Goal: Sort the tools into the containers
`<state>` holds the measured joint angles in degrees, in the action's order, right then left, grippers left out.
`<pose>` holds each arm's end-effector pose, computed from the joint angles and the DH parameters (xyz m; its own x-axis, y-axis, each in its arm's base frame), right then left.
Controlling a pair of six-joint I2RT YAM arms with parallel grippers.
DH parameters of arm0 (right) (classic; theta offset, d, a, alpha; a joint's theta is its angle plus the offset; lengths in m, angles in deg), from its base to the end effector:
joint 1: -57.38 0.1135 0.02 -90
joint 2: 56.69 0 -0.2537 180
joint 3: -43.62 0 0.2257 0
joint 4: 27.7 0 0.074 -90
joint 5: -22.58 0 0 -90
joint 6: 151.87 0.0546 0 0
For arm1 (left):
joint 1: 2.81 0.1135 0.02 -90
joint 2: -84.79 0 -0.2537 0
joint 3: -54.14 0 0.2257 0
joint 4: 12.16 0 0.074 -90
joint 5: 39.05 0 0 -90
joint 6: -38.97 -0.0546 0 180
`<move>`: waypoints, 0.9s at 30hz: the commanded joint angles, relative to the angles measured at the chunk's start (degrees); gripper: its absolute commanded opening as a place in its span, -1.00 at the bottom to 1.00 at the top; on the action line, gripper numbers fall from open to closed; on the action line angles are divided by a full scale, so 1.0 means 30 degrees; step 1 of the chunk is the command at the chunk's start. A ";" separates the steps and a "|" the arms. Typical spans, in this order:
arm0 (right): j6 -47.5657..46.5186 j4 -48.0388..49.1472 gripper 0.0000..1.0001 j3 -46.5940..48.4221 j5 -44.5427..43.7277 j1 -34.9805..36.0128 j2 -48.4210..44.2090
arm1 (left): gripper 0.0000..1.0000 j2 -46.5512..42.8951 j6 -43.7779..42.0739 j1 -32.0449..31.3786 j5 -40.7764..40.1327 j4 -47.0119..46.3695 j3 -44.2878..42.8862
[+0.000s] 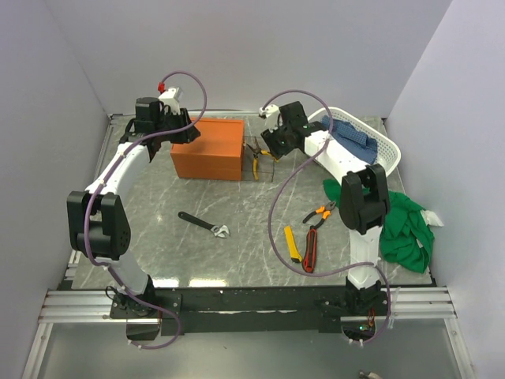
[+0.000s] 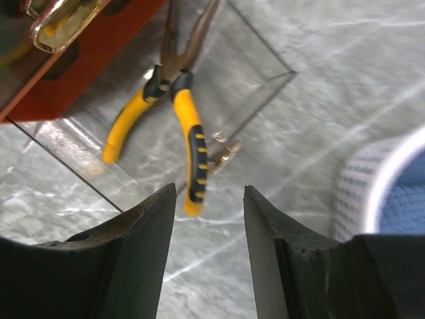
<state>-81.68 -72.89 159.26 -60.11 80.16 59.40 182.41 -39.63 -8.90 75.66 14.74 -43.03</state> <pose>0.4093 0.1794 0.2479 -0.4622 -0.5587 -0.6886 -0.6619 0.7342 -0.1514 0.3845 -0.0640 0.3064 -0.5398 -0.1230 -0.8327 0.3661 0.8565 -0.3638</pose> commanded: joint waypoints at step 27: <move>0.1888 -0.1323 -0.50 0.2157 0.3950 0.0197 0.2288 | -0.24 0.0301 -0.0752 -0.0051 -0.0267 -0.0196 -0.0346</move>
<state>-76.66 -77.37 162.98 -47.15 79.64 65.48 183.75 -40.88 -8.90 75.05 15.11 -41.92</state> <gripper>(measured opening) 0.218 0.379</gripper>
